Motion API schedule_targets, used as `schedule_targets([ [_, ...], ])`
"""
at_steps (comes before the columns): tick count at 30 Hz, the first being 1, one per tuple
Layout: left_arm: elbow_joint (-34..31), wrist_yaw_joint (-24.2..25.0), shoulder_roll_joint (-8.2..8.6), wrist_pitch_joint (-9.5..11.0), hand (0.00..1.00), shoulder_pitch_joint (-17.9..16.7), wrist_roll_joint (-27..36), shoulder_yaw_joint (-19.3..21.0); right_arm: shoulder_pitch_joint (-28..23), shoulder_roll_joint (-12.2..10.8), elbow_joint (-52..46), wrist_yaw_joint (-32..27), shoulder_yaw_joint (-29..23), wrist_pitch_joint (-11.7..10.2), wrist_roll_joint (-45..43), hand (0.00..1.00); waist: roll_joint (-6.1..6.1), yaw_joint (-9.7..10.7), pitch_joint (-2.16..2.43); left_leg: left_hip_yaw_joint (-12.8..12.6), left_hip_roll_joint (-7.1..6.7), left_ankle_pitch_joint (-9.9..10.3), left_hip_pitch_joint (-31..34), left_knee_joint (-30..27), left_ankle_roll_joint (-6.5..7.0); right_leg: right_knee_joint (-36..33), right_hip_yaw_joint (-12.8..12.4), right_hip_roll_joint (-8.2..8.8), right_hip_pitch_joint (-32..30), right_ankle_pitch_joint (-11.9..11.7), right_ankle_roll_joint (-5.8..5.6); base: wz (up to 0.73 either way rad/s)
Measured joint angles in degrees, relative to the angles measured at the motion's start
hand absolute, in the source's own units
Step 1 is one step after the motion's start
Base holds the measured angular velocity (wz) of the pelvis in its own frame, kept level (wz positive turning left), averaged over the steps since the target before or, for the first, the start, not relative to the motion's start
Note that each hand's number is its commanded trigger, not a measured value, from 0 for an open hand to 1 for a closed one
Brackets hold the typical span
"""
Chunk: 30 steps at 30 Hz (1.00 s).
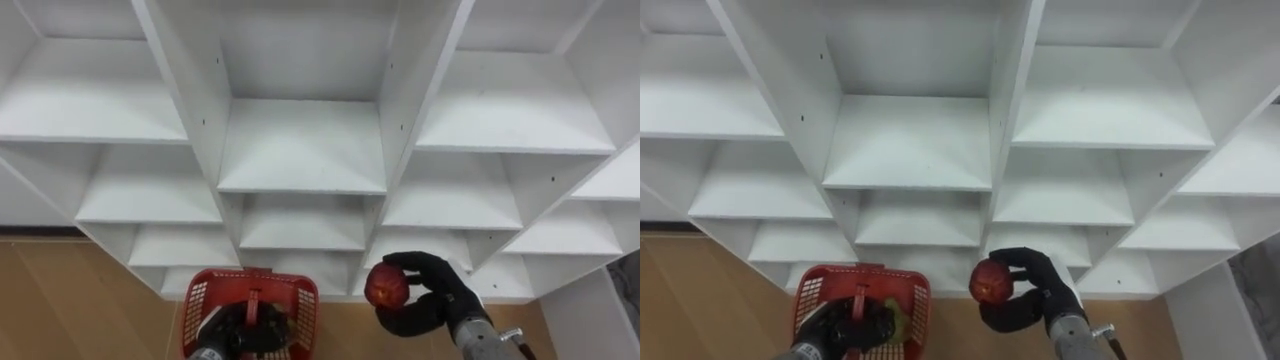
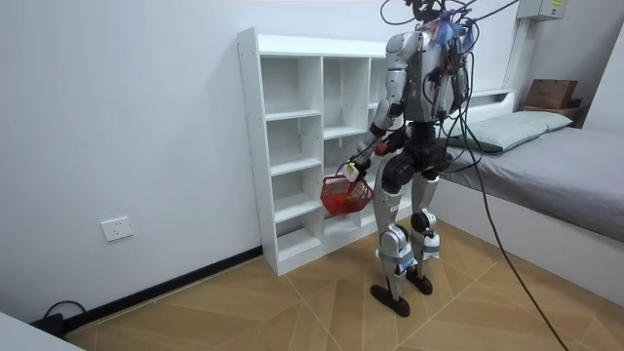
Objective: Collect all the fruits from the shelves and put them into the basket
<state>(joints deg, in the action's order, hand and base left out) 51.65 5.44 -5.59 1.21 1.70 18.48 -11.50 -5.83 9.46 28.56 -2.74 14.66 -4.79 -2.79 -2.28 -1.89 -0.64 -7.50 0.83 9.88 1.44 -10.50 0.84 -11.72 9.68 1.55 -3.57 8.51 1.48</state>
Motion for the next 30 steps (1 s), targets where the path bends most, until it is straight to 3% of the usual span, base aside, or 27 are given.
schedule_targets([
  [12,-0.36,0.01,0.13,0.11,1.00,0.00,-0.33,-0.15,0.06,-0.32,-0.20,0.22,1.83,0.00,-3.71,1.00,0.26,-0.02,-0.03,-0.22,-0.01,0.07,-0.85,0.20,0.01,-0.04,-0.30,-0.01,0.58,0.04,-0.06,-0.01],
  [18,-0.36,0.01,0.14,0.13,1.00,-0.01,-0.38,-0.72,0.22,-0.75,-0.58,1.08,3.25,0.07,-6.20,1.00,-0.12,0.01,0.17,-0.53,0.01,0.07,-0.87,0.17,0.01,-0.08,-0.29,-0.03,0.61,0.04,-0.06,0.00],
  [30,-0.45,0.02,0.08,0.11,1.00,0.01,-0.08,-1.64,0.86,-1.12,-2.48,2.72,4.70,2.24,-6.76,1.00,-0.71,-0.10,0.26,-0.61,0.03,0.07,-0.20,0.06,0.01,-0.03,-0.20,-0.04,0.14,0.03,-0.06,0.00],
])
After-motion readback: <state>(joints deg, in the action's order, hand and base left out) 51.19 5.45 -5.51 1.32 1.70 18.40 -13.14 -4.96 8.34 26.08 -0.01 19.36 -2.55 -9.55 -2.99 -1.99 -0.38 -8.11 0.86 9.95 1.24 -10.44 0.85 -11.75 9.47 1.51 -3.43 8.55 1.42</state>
